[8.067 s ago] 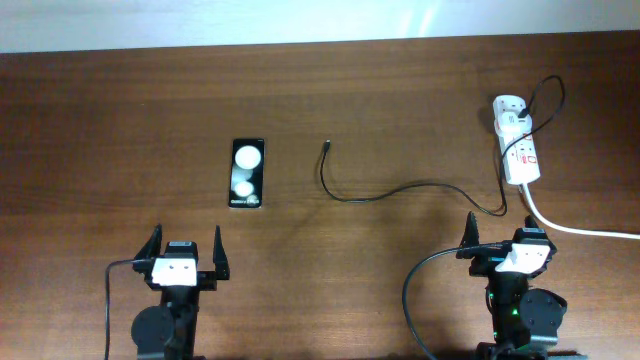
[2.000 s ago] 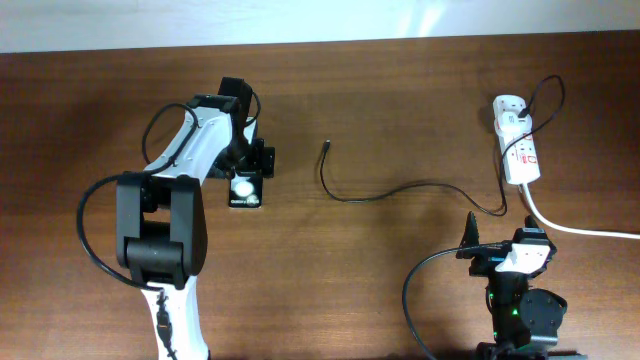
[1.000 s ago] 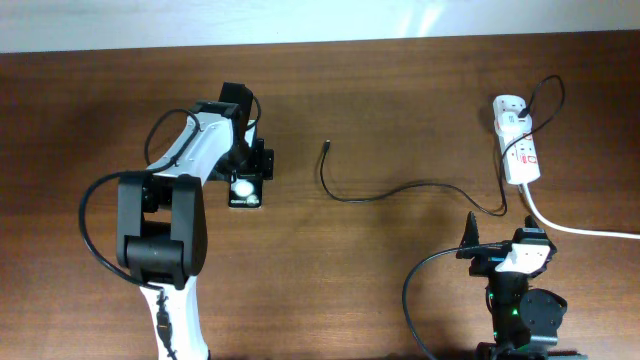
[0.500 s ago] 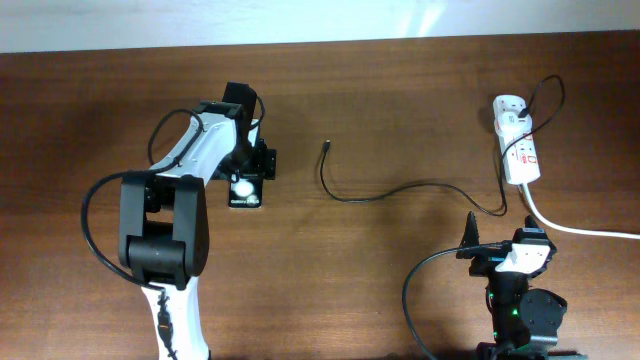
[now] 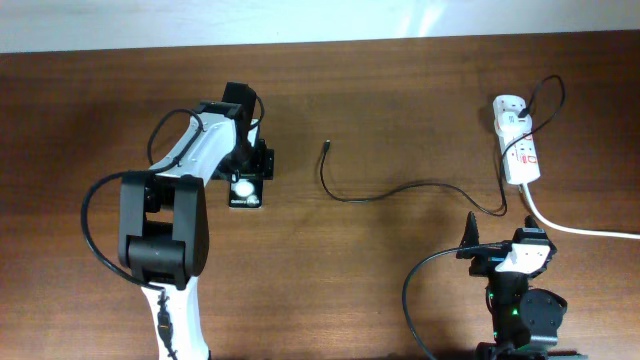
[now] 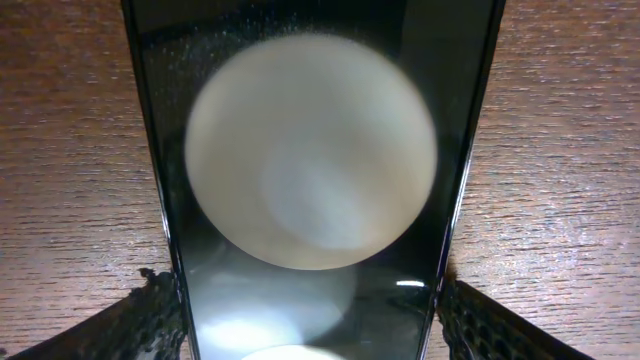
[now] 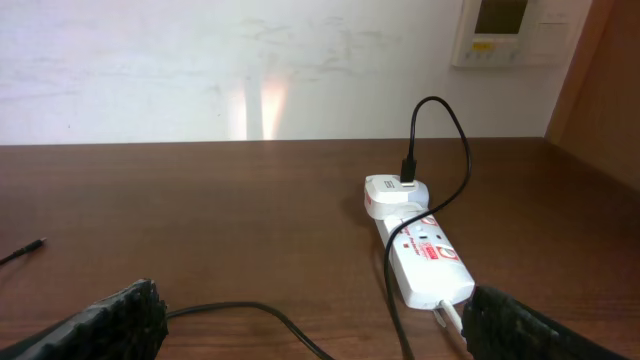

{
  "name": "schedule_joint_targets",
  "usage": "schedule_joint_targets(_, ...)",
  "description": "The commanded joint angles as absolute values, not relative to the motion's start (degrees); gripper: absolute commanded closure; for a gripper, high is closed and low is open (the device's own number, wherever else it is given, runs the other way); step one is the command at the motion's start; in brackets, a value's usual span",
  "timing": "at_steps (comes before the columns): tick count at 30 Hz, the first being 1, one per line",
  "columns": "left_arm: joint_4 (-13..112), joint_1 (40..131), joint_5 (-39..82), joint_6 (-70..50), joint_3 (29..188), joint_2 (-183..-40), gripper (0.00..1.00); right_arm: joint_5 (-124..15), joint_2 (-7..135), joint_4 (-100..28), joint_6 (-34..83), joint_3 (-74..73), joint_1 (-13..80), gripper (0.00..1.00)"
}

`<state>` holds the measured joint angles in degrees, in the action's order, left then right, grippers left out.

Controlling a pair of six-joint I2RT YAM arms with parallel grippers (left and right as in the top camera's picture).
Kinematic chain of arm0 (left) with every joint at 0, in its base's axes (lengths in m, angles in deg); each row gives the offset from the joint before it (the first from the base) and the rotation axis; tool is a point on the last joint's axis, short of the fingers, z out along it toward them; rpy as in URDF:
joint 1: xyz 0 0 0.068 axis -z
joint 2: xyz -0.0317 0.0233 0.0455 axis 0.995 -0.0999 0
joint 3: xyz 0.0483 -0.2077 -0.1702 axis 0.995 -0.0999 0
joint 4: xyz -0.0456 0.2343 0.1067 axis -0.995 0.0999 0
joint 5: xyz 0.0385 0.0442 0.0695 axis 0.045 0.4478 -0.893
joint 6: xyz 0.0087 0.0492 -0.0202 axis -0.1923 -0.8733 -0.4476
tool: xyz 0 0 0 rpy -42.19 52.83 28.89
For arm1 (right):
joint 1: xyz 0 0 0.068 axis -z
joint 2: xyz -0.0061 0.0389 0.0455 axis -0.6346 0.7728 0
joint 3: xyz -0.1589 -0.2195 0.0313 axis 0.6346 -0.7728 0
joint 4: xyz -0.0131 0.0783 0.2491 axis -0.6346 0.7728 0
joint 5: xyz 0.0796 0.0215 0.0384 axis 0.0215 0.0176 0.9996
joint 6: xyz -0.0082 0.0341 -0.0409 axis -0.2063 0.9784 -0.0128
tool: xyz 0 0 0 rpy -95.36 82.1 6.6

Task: Plug charger to phone and switch on socket
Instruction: 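Lower the left gripper and close it on the phone's long edges, then lift the phone with the left gripper and tilt it upright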

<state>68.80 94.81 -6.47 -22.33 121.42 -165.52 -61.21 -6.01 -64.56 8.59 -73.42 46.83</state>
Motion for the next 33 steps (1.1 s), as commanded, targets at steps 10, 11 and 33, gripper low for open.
schedule_joint_targets(10,68.7,95.1,-6.2,-21.6,120.8,-166.6,0.26,-61.7,-6.4,-64.3,8.2,-73.7,46.4,0.01)
schedule_joint_targets(11,68.6,95.1,-6.2,-21.6,120.8,-166.6,0.26,-61.7,-6.4,-64.3,8.2,-73.7,46.4,0.01)
schedule_joint_targets(33,73.5,95.1,-6.2,-21.7,126.6,-166.5,0.26,-61.7,-6.4,-64.3,8.2,-73.7,46.4,0.01)
